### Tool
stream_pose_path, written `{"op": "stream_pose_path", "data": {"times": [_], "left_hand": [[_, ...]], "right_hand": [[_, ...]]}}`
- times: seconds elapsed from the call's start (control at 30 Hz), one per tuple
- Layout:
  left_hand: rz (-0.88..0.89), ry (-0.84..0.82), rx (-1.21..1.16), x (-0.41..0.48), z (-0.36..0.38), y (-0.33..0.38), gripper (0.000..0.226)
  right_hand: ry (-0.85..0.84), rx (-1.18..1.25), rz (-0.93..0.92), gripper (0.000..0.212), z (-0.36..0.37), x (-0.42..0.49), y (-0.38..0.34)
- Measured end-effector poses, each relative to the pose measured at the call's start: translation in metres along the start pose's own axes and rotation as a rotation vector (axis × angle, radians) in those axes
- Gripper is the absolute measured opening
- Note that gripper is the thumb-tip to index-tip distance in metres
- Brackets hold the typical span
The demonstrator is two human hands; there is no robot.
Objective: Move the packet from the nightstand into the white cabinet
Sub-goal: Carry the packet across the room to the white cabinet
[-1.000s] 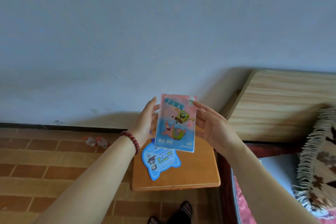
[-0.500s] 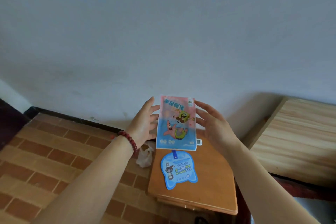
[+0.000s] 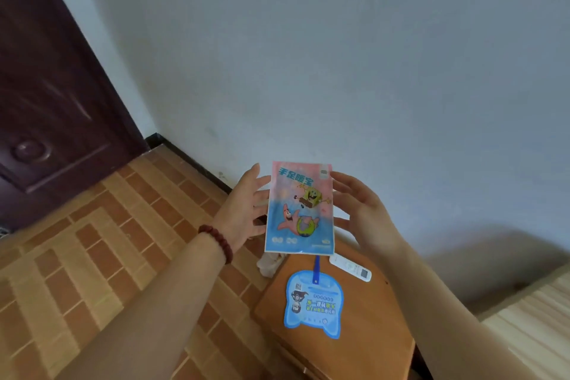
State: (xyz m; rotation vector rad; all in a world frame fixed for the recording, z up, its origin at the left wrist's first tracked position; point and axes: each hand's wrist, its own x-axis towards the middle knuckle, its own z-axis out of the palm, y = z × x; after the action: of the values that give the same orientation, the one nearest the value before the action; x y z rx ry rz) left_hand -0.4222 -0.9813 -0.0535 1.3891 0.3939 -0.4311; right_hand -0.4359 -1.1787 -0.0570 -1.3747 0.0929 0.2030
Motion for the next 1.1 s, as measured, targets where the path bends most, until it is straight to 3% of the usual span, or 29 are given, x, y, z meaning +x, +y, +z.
{"op": "stream_pose_path", "data": {"times": [0.17,0.5,0.73,1.1], "left_hand": [[0.066,0.157,-0.094,-0.023,-0.014,-0.010,0.063],[0.150,0.442,-0.211,-0.080,-0.063,-0.044,0.053],[0.185,0.597,-0.322,-0.128,-0.126,-0.063,0.046],[0.228,0.792,-0.410,-0.228,-0.272,-0.084,0.054]], "right_hand": [[-0.115,-0.046,0.037,0.027,0.018,0.010,0.003],[-0.403,-0.179,0.064,0.029,0.087,0.013,0.020],[-0.605,-0.218,0.043,0.026,0.163,-0.006,0.036],[-0.803,-0.257,0.044,0.017,0.340,-0.055,0.080]]}}
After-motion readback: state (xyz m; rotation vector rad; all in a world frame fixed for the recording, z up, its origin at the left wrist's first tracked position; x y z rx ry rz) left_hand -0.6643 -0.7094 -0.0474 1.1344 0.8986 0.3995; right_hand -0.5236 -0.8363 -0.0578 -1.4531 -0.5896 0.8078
